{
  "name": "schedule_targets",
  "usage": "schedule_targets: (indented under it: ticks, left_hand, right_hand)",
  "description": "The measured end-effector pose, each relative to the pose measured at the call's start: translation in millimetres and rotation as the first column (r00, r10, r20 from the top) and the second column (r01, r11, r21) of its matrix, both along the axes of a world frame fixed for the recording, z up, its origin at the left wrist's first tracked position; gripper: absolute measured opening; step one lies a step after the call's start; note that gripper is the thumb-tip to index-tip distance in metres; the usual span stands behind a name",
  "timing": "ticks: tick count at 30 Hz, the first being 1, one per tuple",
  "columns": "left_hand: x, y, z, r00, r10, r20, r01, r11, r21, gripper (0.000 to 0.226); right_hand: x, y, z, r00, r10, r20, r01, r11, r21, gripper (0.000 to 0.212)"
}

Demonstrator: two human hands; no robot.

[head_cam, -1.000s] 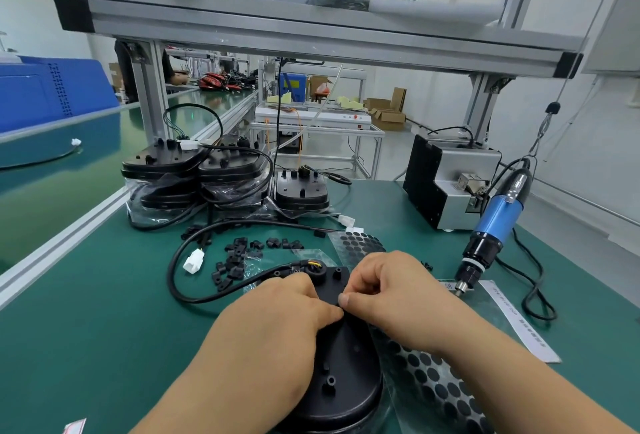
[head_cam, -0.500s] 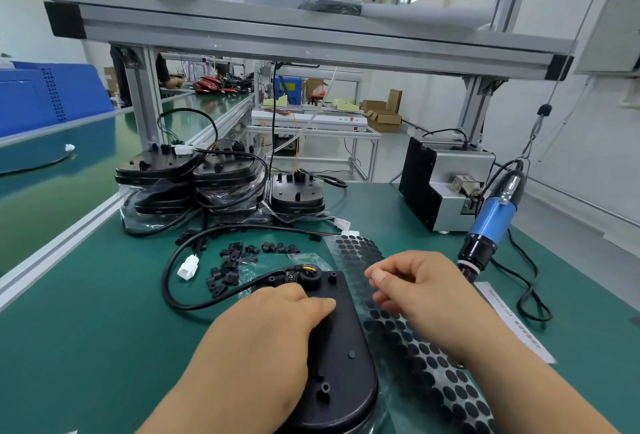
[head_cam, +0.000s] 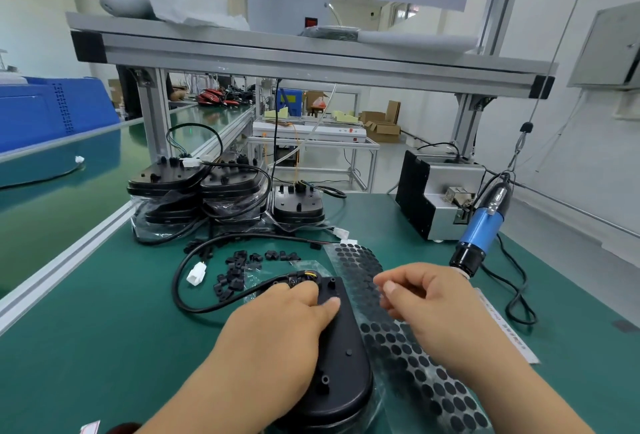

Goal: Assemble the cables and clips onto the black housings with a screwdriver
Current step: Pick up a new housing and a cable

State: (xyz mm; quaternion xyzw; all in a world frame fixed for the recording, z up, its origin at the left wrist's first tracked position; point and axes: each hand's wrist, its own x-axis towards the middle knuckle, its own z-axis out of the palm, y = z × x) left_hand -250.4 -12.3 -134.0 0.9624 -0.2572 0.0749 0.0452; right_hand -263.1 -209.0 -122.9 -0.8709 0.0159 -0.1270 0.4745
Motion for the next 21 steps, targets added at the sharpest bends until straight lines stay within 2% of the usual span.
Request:
schedule_targets:
  ticks: [4,11,13,15,16,21]
  left_hand:
    - [0,-3,2,1.0,-0.013,0.01,0.013,1.0,0.021,0.064]
    - [-3,-6,-1,0.996,0.072,0.045,-0.071,0.997,-0.025,0.052]
    - [-2,-2,-5,0.994,0.087,0.067,-0.08,0.992,-0.102,0.052]
    - [-2,2,-9,0.993,0.085,0.079,-0.067,0.977,-0.203,0.06]
    - [-3,2,-10,0.994,0.072,0.077,-0.055,0.977,-0.207,0.066]
    - [5,-3,-1,0.996,-0.014,0.083,0.011,0.999,0.038,0.06]
  right_hand:
    - [-11,9,-13,1.0,0.015,0.009,-0.015,0.998,-0.064,0.024]
    - [-20,18,-36,0.999,0.019,0.048,-0.009,0.98,-0.198,0.024]
    - [-22,19,-38,0.999,0.014,0.041,-0.006,0.981,-0.194,0.027]
    - [-24,21,-38,0.999,0.03,0.027,-0.024,0.98,-0.198,0.033]
    - [-25,22,-39,0.999,0.036,0.027,-0.029,0.976,-0.216,0.037]
    - [-29,29,-40,0.998,0.064,0.004,-0.059,0.94,-0.335,0.04]
